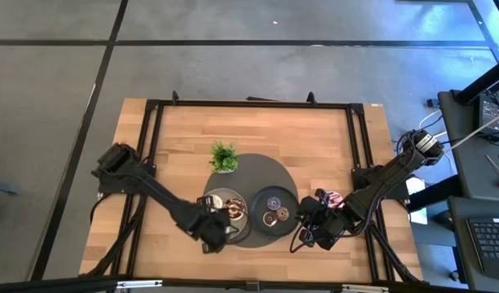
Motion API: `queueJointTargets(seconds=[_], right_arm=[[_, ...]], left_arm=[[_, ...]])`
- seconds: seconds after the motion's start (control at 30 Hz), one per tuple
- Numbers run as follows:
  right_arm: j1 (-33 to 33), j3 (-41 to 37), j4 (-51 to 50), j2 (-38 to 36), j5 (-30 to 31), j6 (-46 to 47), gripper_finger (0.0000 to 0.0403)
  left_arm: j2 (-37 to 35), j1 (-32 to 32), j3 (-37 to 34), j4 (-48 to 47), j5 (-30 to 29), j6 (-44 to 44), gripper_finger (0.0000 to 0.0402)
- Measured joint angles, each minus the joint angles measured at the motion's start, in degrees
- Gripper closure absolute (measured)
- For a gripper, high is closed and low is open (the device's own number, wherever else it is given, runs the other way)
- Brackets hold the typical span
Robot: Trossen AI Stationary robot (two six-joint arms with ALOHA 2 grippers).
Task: Pick & Place donuts
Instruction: Put the large light blue donut on the gray plate
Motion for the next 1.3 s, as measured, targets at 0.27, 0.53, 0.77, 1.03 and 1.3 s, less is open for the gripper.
queueJointTargets(seconds=[0.27, 0.53, 0.77, 1.03, 1.3], right_arm=[[0.0, 0.0, 0.02, 0.0, 0.0, -2.28, 0.032], [0.0, 0.0, 0.02, 0.0, -0.02, -2.77, 0.032], [0.0, 0.0, 0.04, 0.0, -0.06, -2.77, 0.032], [0.0, 0.02, 0.04, 0.0, -0.09, -2.77, 0.032], [0.0, 0.0, 0.08, 0.0, -2.69, -2.45, 0.032]], left_arm=[[0.19, 3.13, -2.84, 0.55, 3.16, -1.16, 0.0388], [0.26, 3.18, -3.71, 1.98, 1.04, -1.33, 0.037], [0.25, 3.14, -3.71, 1.95, 2.35, -1.33, 0.0363], [0.26, 3.14, -3.71, 1.89, 2.33, -1.33, 0.0361], [0.26, 3.23, -3.71, 1.89, 2.42, -1.36, 0.0339]])
